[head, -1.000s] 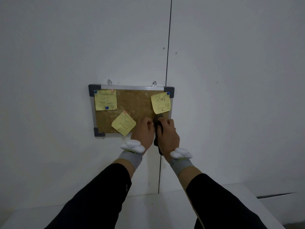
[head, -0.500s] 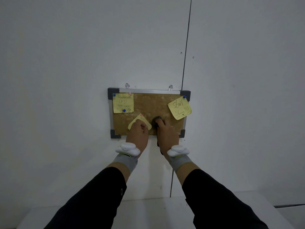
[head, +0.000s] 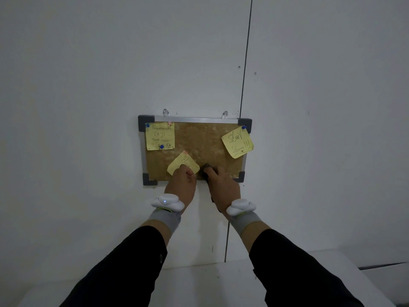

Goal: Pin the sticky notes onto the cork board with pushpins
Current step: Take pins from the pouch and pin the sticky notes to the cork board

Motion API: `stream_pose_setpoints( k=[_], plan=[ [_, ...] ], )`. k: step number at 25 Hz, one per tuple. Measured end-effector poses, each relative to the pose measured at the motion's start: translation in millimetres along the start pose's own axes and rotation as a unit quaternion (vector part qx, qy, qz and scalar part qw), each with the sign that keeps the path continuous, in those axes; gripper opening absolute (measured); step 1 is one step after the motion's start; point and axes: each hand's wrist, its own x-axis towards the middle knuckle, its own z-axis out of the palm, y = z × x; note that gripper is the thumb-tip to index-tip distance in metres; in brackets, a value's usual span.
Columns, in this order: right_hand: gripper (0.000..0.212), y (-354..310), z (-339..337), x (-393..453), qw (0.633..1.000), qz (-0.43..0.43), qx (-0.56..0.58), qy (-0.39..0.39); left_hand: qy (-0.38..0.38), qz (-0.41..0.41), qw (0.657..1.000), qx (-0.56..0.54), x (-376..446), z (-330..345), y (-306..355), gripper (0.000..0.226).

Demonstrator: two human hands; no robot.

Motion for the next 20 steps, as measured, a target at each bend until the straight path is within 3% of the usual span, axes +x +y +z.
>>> stream_pose_setpoints(
  k=[5, 16, 20],
  plan=[
    [0.03, -11.9, -25.2, 47.5, 0.994, 0.005, 0.0, 0.107, -0.003, -0.013, 1.0, -0.014, 2.7, -5.4, -2.2, 0.016],
    [0.03, -16.7, 11.5, 8.3, 0.995, 0.08, 0.038, 0.039, -0.018, -0.026, 0.999, 0.002, -1.3, -8.2, -9.9, 0.015],
    [0.031, -9.6, 22.1, -7.3, 0.997, 0.068, 0.032, -0.001, -0.025, -0.034, 0.999, -0.003, -2.1, -9.2, -9.6, 0.014]
  ],
)
